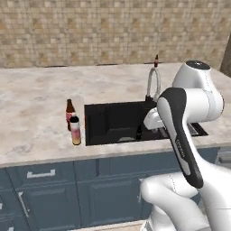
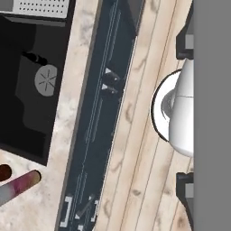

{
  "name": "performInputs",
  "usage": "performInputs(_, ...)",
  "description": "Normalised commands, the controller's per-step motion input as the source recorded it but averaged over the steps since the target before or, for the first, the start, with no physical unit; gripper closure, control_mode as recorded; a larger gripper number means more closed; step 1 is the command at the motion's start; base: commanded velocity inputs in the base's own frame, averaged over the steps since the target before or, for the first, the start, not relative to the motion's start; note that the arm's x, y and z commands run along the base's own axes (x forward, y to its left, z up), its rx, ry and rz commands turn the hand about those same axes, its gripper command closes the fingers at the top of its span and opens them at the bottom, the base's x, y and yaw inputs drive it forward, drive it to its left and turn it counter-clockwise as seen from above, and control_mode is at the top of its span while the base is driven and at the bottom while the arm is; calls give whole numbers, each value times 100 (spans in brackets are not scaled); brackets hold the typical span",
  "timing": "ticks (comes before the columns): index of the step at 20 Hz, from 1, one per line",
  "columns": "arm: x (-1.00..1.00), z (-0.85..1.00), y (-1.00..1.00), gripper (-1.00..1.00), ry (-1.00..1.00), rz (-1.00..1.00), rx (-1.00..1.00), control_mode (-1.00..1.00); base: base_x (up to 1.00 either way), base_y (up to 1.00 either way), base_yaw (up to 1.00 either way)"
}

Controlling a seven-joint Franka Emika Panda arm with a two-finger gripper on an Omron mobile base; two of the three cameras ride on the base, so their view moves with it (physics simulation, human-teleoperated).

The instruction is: Place the large bottle from the dining counter next to the other large bottle outside the sink, and place the small bottle from the dining counter next to the other small bottle inside the sink.

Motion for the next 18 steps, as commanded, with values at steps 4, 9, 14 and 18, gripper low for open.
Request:
performInputs(4, 0, 0, 0, -100, 0, 0, 0, 100, -2, -100, 54)
performInputs(9, 0, 0, 0, -100, 0, 0, 0, 100, -49, -100, 38)
performInputs(14, 0, 0, 0, -100, 0, 0, 0, 100, -73, -100, 31)
performInputs(18, 0, 0, 0, -100, 0, 0, 0, 100, -34, -100, 37)
